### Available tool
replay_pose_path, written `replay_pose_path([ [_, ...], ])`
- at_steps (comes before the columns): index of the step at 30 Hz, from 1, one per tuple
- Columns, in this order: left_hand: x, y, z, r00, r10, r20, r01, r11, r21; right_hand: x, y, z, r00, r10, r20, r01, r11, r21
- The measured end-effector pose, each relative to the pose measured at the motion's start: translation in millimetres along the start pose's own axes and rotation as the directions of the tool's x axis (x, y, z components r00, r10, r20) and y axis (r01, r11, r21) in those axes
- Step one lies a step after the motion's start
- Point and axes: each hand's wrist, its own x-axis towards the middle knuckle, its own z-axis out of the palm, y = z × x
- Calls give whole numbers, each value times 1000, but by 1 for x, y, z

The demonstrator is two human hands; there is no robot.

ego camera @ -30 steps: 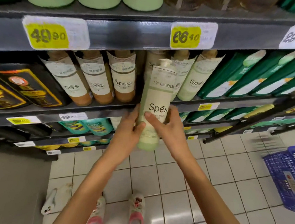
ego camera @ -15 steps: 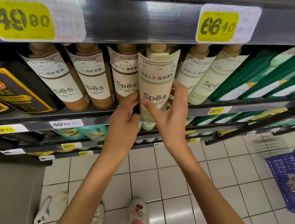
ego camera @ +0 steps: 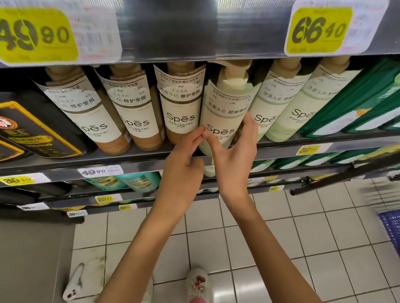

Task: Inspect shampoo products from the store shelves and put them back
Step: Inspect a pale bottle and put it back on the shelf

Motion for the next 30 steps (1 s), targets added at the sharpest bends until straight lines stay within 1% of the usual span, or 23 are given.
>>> replay_pose_path([
  [6, 4, 2, 1, 1000, 1, -31, -1, 999, -32, -4, -4, 3, 999, -30, -46, 24, 992, -123],
  [8, 3, 1, 1, 1000, 3, -29, -4, 999, -45, -4, -5, 3, 998, -23, -66, 16, 994, -109],
  [10, 1, -2, -1, 999, -5, -39, 3, 999, -51, -2, -7, 4, 995, 15, -95, -20, 998, -54],
  [13, -6, -11, -5, 994, -39, -105, 35, 998, -47, 1, -6, 7, 989, 41, -140, -44, 999, -24],
  [14, -9, -14, -7, 990, -59, -125, 53, 997, -54, 1, -6, 9, 988, 39, -151, -45, 998, -33],
  [17, -15, -20, -12, 982, -118, -148, 105, 990, -90, -1, -4, 12, 979, 37, -200, -67, 987, -145],
  [18, -17, -20, -13, 980, -126, -152, 113, 989, -91, -2, -3, 12, 976, 40, -214, -75, 985, -157],
  [22, -21, -23, -13, 980, -122, -155, 113, 992, -62, -7, 3, 14, 974, 64, -215, -86, 992, -91],
  [30, -30, -24, -7, 981, -125, -152, 118, 992, -50, 1, 3, 16, 970, 46, -238, -71, 993, -99],
])
